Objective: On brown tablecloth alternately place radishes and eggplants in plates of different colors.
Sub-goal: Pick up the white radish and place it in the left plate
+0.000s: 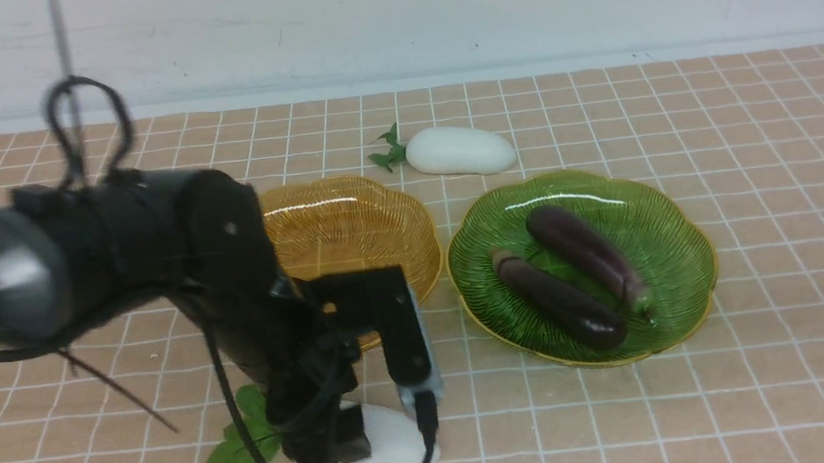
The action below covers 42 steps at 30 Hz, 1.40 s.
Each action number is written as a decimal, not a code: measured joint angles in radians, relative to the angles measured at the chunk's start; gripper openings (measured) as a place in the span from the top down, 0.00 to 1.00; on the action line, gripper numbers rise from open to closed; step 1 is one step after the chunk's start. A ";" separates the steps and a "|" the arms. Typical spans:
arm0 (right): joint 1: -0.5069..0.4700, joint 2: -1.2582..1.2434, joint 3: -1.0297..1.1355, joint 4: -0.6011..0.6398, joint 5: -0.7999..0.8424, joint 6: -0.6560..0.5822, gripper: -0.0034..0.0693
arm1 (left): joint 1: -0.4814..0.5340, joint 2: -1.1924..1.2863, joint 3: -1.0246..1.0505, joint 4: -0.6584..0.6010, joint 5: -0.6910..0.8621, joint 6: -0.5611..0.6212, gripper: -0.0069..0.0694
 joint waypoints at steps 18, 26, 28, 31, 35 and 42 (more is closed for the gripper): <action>0.000 0.004 0.000 -0.046 0.000 0.004 0.92 | 0.115 -0.231 -0.040 0.155 -0.142 -0.506 0.37; 0.000 0.004 0.001 -0.046 0.000 0.004 0.92 | 0.225 -0.055 -0.185 0.174 -0.194 -0.519 0.37; 0.000 0.004 0.002 -0.046 0.000 0.004 0.92 | 0.226 -0.005 -0.207 0.174 -0.185 -0.519 0.36; 0.000 0.004 0.002 -0.046 0.000 0.004 0.92 | 0.226 0.036 -0.231 0.172 -0.183 -0.519 0.34; 0.000 0.004 0.002 -0.046 0.000 0.004 0.92 | 0.216 0.060 -0.260 0.178 -0.190 -0.519 0.22; 0.000 0.004 0.003 -0.051 0.000 0.004 0.92 | 0.181 0.062 -0.384 0.193 -0.185 -0.687 0.03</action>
